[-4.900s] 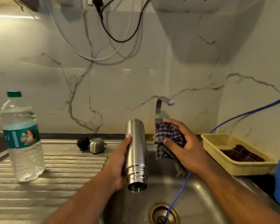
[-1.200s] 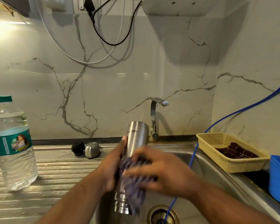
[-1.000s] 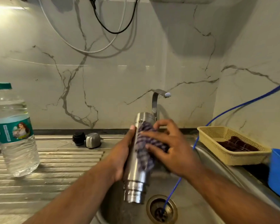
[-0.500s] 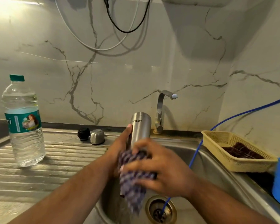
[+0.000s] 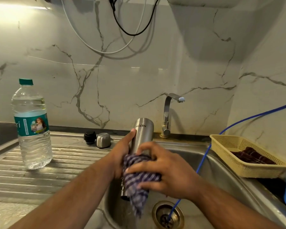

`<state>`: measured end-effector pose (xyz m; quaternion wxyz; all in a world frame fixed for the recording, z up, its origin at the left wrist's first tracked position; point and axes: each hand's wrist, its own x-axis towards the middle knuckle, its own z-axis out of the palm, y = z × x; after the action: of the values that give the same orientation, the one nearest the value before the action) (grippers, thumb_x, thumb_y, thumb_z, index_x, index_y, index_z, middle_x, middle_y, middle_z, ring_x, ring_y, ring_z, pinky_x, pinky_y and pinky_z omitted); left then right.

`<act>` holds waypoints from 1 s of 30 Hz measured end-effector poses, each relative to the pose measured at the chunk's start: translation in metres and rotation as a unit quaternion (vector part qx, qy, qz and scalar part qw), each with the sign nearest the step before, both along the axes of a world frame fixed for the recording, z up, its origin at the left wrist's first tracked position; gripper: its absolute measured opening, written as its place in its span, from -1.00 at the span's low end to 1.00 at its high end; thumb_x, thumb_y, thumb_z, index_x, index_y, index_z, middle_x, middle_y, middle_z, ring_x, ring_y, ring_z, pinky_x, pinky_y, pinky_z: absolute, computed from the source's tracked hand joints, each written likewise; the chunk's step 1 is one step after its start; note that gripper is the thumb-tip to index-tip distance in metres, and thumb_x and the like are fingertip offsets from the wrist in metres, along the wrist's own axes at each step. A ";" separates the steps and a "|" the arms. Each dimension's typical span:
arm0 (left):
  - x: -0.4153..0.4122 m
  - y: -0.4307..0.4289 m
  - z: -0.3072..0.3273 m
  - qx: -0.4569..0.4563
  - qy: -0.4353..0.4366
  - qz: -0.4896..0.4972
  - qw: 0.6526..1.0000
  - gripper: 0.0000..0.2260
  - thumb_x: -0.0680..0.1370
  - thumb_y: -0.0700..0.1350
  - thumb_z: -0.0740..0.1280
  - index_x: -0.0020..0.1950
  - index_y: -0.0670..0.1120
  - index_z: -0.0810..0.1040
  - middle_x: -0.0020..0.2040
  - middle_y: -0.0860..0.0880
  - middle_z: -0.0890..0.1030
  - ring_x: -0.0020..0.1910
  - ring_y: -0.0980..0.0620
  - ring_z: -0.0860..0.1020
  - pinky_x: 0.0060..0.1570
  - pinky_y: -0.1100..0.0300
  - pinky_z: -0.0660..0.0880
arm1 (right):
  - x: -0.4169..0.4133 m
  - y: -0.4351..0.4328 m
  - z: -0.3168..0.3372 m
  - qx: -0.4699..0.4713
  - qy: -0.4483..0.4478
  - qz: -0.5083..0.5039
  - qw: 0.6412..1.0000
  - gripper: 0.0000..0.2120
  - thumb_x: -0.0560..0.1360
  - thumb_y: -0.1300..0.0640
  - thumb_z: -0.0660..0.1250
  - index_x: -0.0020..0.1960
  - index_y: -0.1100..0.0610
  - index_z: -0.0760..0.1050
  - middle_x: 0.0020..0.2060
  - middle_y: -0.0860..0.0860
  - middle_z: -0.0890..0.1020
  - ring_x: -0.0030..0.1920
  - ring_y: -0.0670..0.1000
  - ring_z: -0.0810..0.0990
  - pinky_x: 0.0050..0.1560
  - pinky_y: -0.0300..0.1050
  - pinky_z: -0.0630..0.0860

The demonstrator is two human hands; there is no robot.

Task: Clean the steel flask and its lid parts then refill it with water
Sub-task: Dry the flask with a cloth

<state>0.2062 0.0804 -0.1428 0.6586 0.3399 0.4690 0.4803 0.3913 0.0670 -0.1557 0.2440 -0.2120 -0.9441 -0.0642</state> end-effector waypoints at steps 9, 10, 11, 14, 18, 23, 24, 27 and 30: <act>0.004 0.002 -0.013 0.030 0.050 -0.041 0.997 -0.39 0.61 0.31 0.13 0.27 -0.16 0.64 0.11 -0.28 0.69 0.09 -0.24 0.64 0.16 -0.04 0.52 | 0.018 0.015 -0.001 -0.007 0.002 -0.007 1.000 -0.61 0.55 -0.30 0.32 0.36 -0.38 0.43 0.42 -0.26 0.19 0.30 -0.27 0.34 0.22 -0.25 0.49; 0.003 0.003 -0.014 0.041 0.044 -0.049 0.997 -0.43 0.62 0.28 0.14 0.30 -0.13 0.63 0.15 -0.27 0.68 0.10 -0.23 0.64 0.20 -0.06 0.51 | 0.020 0.019 -0.001 -0.020 0.036 -0.025 0.999 -0.62 0.54 -0.26 0.35 0.34 -0.38 0.44 0.41 -0.30 0.18 0.29 -0.30 0.34 0.23 -0.26 0.49; 0.003 0.003 -0.014 0.054 0.034 -0.062 0.996 -0.46 0.62 0.27 0.17 0.33 -0.11 0.62 0.19 -0.26 0.67 0.15 -0.23 0.63 0.27 -0.10 0.48 | 0.022 0.023 -0.001 -0.047 0.100 -0.049 0.993 -0.62 0.53 -0.22 0.38 0.32 -0.39 0.46 0.38 -0.34 0.18 0.29 -0.32 0.34 0.25 -0.24 0.50; 0.007 0.000 -0.013 0.086 0.009 -0.097 0.992 -0.43 0.56 0.29 0.32 0.37 -0.12 0.57 0.28 -0.28 0.62 0.25 -0.27 0.59 0.39 -0.23 0.42 | 0.028 0.033 -0.003 -0.077 0.260 -0.104 0.957 -0.61 0.51 -0.13 0.43 0.30 -0.38 0.49 0.31 -0.32 0.26 0.34 -0.32 0.33 0.35 -0.21 0.47; 0.005 0.000 -0.013 0.092 -0.051 -0.120 0.987 -0.37 0.54 0.35 0.32 0.34 -0.15 0.60 0.24 -0.32 0.60 0.13 -0.28 0.60 0.24 -0.17 0.50 | 0.018 0.012 0.002 -0.054 0.126 -0.036 0.990 -0.61 0.53 -0.21 0.36 0.35 -0.36 0.45 0.39 -0.30 0.19 0.30 -0.35 0.31 0.20 -0.39 0.44; 0.011 -0.001 -0.012 0.114 -0.006 -0.090 0.989 -0.44 0.62 0.25 0.17 0.21 -0.20 0.67 0.09 -0.35 0.67 -0.11 -0.23 0.68 -0.13 0.01 0.64 | 0.027 0.023 0.006 -0.058 0.199 -0.077 0.975 -0.64 0.52 -0.20 0.36 0.31 -0.39 0.48 0.33 -0.41 0.22 0.29 -0.38 0.32 0.23 -0.38 0.48; 0.015 -0.002 -0.013 0.121 0.012 -0.089 0.989 -0.45 0.63 0.24 0.15 0.18 -0.20 0.66 0.05 -0.37 0.67 -0.17 -0.23 0.68 -0.21 0.03 0.64 | 0.031 0.028 0.006 -0.067 0.271 -0.100 0.955 -0.65 0.50 -0.21 0.36 0.28 -0.38 0.51 0.30 -0.41 0.25 0.31 -0.37 0.33 0.29 -0.34 0.48; 0.024 -0.007 -0.010 0.126 0.011 -0.092 0.988 -0.47 0.63 0.22 0.18 0.11 -0.22 0.65 -0.02 -0.35 0.67 -0.22 -0.24 0.65 -0.25 0.03 0.64 | 0.030 0.026 0.007 -0.053 0.334 -0.116 0.934 -0.64 0.50 -0.21 0.34 0.29 -0.32 0.54 0.29 -0.33 0.30 0.29 -0.32 0.39 0.32 -0.32 0.46; 0.015 -0.003 -0.008 0.094 -0.065 -0.083 0.990 -0.47 0.57 0.21 0.27 0.11 -0.25 0.68 -0.01 -0.29 0.65 -0.14 -0.21 0.63 -0.03 -0.02 0.59 | 0.018 0.007 0.008 -0.014 0.179 -0.050 0.982 -0.62 0.54 -0.12 0.39 0.34 -0.31 0.49 0.36 -0.24 0.30 0.31 -0.22 0.38 0.26 -0.25 0.51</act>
<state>0.2207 0.0774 -0.1510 0.6903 0.4058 0.3486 0.4872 0.4093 0.0735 -0.1480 0.4029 -0.2701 -0.8742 -0.0237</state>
